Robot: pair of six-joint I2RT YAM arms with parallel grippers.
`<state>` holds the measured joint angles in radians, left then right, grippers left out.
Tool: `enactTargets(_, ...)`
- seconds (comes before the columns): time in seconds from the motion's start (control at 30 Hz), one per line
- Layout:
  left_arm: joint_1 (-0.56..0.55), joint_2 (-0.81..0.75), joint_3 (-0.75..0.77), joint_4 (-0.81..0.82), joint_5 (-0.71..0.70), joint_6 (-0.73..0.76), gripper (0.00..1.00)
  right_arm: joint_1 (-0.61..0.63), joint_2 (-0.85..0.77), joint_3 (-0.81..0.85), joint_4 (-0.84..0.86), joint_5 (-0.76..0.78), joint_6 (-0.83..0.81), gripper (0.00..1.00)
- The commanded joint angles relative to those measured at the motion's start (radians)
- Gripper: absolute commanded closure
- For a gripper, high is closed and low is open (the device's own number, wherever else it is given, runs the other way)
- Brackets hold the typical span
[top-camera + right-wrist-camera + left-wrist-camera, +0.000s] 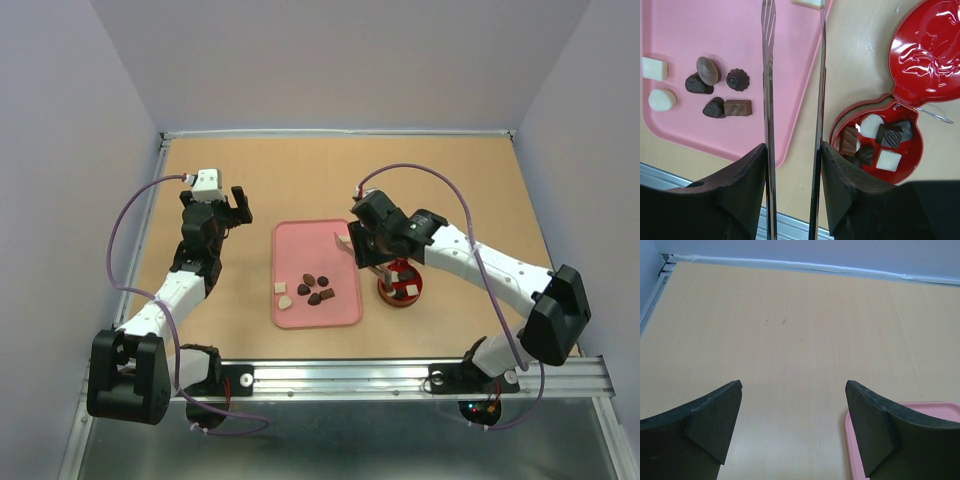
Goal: Pack the chocolate
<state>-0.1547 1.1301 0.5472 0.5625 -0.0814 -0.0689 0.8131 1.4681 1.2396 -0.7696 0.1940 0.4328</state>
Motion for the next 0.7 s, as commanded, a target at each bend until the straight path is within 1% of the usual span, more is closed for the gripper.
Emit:
enactTargets(0.0, 0.006, -0.004, 0.033, 0.027, -0.003, 0.001, 0.04, 0.008, 0.011, 0.05, 0.056, 0.032, -0.008, 0.49)
enactTargets(0.67, 0.006, -0.01, 0.03, 0.027, -0.004, 0.001, 0.04, 0.008, 0.096, 0.049, 0.087, 0.042, -0.031, 0.5)
